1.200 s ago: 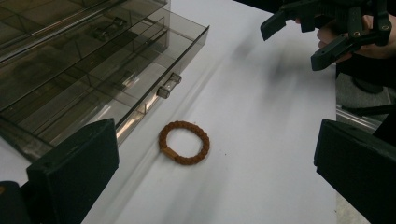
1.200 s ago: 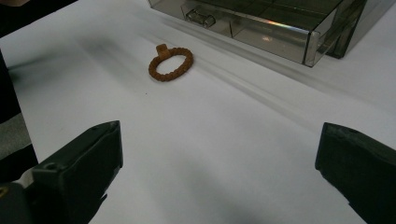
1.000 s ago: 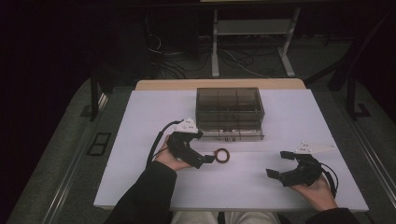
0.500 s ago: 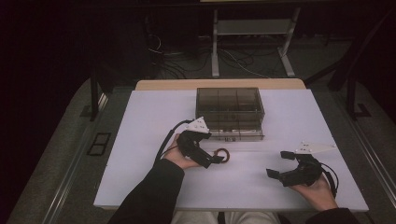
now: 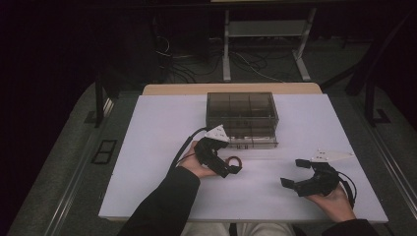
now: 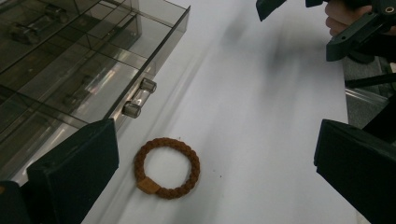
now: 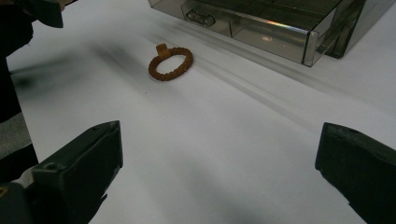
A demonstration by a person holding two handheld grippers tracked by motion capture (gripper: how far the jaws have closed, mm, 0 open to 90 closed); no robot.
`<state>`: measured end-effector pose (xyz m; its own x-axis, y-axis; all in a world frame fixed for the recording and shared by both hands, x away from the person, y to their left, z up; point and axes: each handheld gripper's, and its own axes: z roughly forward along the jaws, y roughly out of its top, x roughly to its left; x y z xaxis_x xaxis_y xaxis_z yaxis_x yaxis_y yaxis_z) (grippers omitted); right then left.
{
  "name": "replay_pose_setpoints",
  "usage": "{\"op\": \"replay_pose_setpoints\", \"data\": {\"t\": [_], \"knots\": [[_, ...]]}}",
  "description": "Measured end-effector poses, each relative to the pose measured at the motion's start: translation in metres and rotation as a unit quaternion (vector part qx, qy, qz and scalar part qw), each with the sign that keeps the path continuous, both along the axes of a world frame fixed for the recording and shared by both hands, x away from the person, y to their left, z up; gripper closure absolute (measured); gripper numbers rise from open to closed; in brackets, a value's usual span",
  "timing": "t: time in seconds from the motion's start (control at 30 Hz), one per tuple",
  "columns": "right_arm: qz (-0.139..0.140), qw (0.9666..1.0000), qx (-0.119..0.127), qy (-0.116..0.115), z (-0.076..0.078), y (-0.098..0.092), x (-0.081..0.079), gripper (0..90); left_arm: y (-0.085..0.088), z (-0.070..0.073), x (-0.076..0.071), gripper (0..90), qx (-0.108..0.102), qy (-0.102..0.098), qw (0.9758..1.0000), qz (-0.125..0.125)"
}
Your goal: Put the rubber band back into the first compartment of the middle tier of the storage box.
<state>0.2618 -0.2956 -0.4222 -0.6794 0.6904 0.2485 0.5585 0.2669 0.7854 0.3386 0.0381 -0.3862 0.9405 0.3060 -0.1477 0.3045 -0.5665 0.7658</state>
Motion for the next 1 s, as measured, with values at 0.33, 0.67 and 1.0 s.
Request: {"op": "replay_pose_setpoints", "data": {"t": [0.33, 0.67, 1.0], "knots": [[0.002, 1.0000, -0.001, -0.001, 0.000, 0.000, 0.000, 0.2, -0.013, -0.007, 0.002, 0.0, 0.018, 0.004, 0.9998, -0.013], [0.002, 1.0000, -0.001, 0.000, 0.000, 0.000, 0.000, 0.2, -0.021, -0.016, 0.005, 0.0, 0.031, 0.012, 0.9993, -0.019], [0.003, 1.0000, -0.001, 0.000, 0.000, -0.001, 0.000, 0.2, -0.030, -0.026, 0.006, 0.0, 0.045, 0.021, 0.9985, -0.023]]}}
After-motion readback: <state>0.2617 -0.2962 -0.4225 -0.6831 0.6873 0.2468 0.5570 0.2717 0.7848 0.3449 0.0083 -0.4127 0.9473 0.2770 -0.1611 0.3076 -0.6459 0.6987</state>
